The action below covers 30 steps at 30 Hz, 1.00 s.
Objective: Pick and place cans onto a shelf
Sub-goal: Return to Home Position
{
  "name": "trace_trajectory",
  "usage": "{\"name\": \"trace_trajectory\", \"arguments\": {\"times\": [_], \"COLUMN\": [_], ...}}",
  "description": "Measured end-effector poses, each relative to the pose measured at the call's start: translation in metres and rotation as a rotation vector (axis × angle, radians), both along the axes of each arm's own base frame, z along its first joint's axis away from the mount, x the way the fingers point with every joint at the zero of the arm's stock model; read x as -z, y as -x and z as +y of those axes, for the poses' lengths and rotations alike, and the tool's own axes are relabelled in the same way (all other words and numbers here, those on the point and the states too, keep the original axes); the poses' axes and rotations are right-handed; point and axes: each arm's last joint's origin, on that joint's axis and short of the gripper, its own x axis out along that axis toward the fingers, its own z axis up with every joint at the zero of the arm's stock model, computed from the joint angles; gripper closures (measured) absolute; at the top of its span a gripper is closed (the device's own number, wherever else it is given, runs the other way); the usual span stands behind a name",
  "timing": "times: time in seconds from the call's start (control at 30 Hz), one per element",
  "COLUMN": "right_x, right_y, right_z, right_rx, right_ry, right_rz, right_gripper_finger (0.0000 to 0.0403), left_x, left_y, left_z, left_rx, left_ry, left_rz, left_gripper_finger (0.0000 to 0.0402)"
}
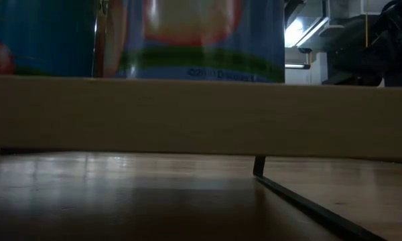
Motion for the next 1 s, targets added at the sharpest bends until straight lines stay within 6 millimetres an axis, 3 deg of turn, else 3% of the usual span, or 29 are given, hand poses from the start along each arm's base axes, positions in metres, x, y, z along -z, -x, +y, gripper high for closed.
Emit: {"name": "trace_trajectory", "arguments": {"times": [0.2,0.47,0.67,1.0], "right_x": [0.0,0.0,0.0,0.0], "right_y": [0.0,0.0,0.0,0.0], "right_z": [0.0,0.0,0.0,0.0], "right_rx": [-0.001,-0.013,-0.013,-0.013], "right_ry": [0.013,0.157,0.16,0.158], "right_rz": [0.002,0.024,0.024,0.024], "right_gripper_finger": [0.0357,0.0357,0.0357,0.0357], "left_x": [0.002,0.013,0.023,0.024], "left_y": [-0.001,-0.003,-0.004,-0.005], "left_z": [-0.001,-0.002,-0.001,-0.002], "left_rx": [0.043,0.066,0.058,0.068], "left_ry": [-0.017,0.023,0.032,0.054], "left_rz": [0.015,0.063,0.162,0.17], "left_gripper_finger": [0.0323,0.0323,0.0323,0.0323]}}
